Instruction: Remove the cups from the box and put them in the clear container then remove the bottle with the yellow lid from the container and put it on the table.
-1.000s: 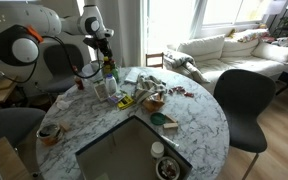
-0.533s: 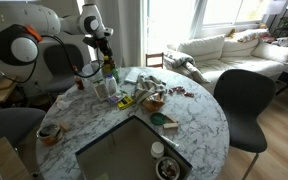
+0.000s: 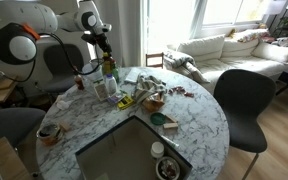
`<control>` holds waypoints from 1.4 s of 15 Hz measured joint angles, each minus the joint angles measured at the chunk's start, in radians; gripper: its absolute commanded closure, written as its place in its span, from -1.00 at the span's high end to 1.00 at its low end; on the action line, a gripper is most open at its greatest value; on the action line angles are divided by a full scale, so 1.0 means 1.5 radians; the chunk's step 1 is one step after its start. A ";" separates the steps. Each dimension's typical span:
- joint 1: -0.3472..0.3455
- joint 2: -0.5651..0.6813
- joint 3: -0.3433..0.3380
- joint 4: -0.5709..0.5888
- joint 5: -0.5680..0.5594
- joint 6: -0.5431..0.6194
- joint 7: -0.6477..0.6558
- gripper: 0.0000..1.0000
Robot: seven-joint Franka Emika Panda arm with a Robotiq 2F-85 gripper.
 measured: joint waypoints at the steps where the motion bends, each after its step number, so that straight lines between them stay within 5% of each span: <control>1: 0.002 0.000 -0.003 0.001 0.000 -0.001 0.001 -0.27; 21: 0.022 -0.020 -0.050 0.042 0.000 -0.034 0.051 -0.27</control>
